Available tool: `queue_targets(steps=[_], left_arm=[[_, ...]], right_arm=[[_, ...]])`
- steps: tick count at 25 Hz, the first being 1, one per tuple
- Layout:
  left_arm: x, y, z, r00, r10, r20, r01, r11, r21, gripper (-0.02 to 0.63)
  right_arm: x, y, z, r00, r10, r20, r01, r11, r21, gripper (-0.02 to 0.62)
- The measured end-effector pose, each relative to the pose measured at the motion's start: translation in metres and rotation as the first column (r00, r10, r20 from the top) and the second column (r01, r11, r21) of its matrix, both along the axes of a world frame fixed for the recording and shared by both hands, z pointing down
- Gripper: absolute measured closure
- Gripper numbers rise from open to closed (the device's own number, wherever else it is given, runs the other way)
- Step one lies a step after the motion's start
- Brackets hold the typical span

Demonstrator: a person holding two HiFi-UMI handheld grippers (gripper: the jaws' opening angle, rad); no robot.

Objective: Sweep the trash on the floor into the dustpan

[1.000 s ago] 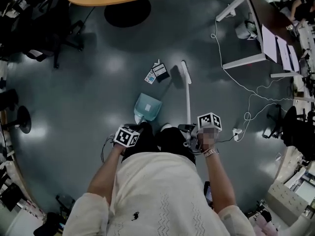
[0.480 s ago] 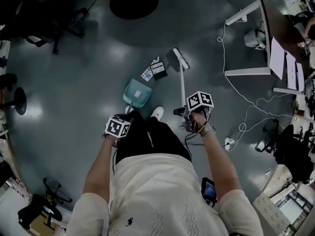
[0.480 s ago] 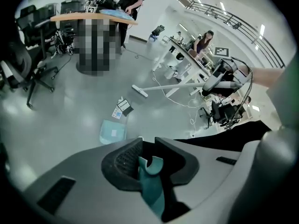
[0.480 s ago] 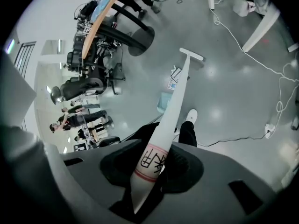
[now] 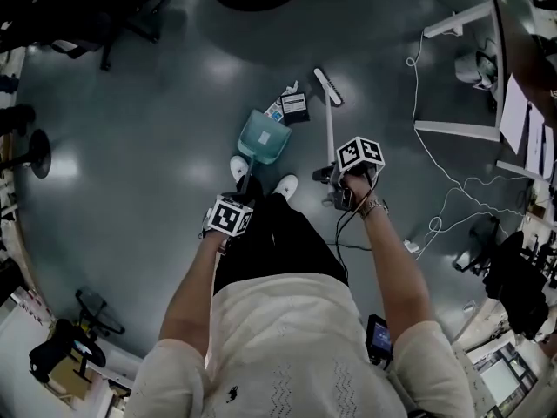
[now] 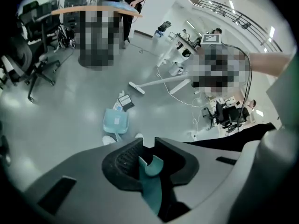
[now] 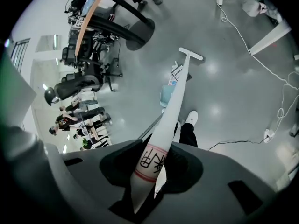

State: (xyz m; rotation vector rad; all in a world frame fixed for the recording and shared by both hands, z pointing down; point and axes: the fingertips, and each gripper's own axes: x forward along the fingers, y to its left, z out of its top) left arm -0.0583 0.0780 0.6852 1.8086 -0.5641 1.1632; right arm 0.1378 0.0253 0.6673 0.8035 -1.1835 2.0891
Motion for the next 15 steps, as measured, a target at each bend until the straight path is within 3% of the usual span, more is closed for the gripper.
queue_targets(steps=[4, 9, 15], left_arm=[[-0.015, 0.009, -0.01, 0.999, 0.007, -0.032, -0.01, 0.995, -0.102, 0.528], [-0.029, 0.021, -0.013, 0.998, 0.066, -0.014, -0.067, 0.991, -0.117, 0.528], [-0.04, 0.012, -0.014, 0.999, 0.04, -0.02, -0.043, 0.989, -0.141, 0.528]], right_arm=[[-0.01, -0.006, 0.0, 1.0, -0.007, 0.005, 0.007, 1.0, 0.005, 0.474], [-0.012, -0.011, -0.001, 1.0, -0.027, -0.013, 0.027, 1.0, 0.006, 0.474], [-0.031, -0.015, 0.009, 0.995, -0.084, -0.057, 0.084, 0.996, -0.014, 0.474]])
